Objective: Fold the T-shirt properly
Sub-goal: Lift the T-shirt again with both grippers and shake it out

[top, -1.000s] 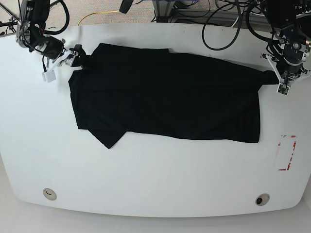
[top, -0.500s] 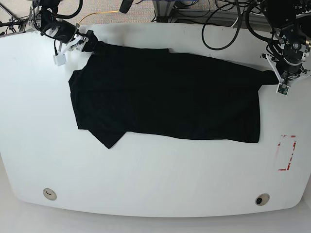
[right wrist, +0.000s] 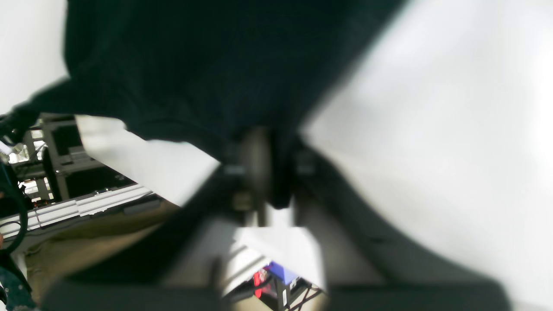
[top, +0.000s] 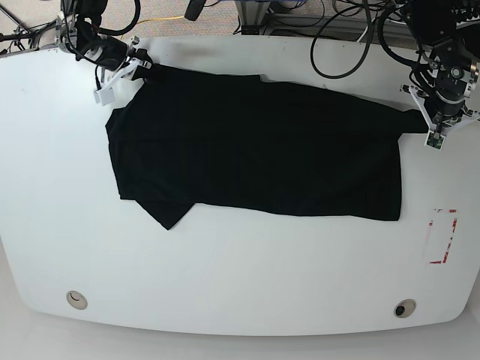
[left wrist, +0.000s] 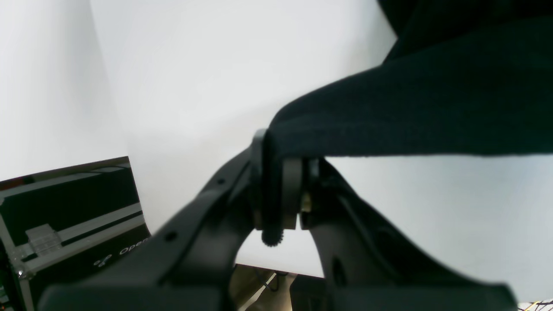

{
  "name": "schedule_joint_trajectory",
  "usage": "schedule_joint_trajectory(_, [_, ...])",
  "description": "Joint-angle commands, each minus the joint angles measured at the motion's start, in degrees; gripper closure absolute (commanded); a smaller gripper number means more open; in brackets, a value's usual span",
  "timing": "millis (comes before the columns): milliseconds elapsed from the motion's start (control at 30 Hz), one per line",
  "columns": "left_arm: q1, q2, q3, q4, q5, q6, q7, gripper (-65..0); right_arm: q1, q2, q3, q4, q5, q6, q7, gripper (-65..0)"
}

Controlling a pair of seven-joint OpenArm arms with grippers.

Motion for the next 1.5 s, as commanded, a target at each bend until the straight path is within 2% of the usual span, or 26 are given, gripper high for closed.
schedule_joint_trajectory(0, [-0.4, -0.8, -0.2, 1.1, -0.1, 0.2, -0.8, -0.4, -1.4, 0.7, 0.5, 3.6, 1.2, 0.6, 0.8, 0.0])
schedule_joint_trajectory(200, [-1.5, -0.5, 1.8, 1.2, -0.1, 0.1, -0.8, -0.4, -5.3, 0.7, 0.9, 13.5, 1.5, 0.6, 0.8, 0.0])
schedule_joint_trajectory(333, [-2.2, -0.4, 1.9, 1.2, -0.1, 0.1, -0.8, -0.4, -7.5, 0.7, 3.4, 20.3, 1.4, 0.6, 0.8, 0.0])
schedule_joint_trajectory(400, [-4.1, 0.8, 2.9, 1.2, -0.1, 0.1, -0.8, -0.4, -7.4, 0.8, 4.2, 21.7, 1.6, 0.6, 0.8, 0.0])
schedule_joint_trajectory(533, [-7.9, 1.8, 3.4, 1.2, 0.0, 0.3, -0.8, -0.4, -4.8, 3.2, 6.6, 22.4, 1.7, 1.0, 0.8, 0.0])
schedule_joint_trajectory(700, [-15.9, 5.5, 3.4, 1.1, 0.4, 0.6, -0.8, -0.4, 2.7, 7.0, 8.7, 22.1, 1.2, 5.2, 0.8, 0.0])
schedule_joint_trajectory(867, [-22.1, 6.3, 3.6, 1.2, 0.5, 0.6, -0.8, -0.4, 9.8, 10.0, 9.0, 21.7, 1.0, 6.7, 0.8, 0.0])
schedule_joint_trajectory(1133, [-32.5, 5.9, 5.0, 0.9, 0.6, 0.7, -0.6, -0.4, 21.6, 14.2, 8.1, 15.9, 1.2, 6.8, 0.8, 0.0])
schedule_joint_trajectory(1333, [-41.9, 4.4, 5.1, -0.4, 0.6, 0.8, -0.5, -0.4, 34.3, 18.8, 0.7, 7.2, 1.1, 6.7, 0.8, 0.0])
schedule_joint_trajectory(1467, [-46.7, 4.1, 5.1, -0.7, 0.6, 4.4, -0.4, -0.6, 41.3, 21.7, -3.2, 3.0, 1.1, 6.7, 0.8, 0.0])
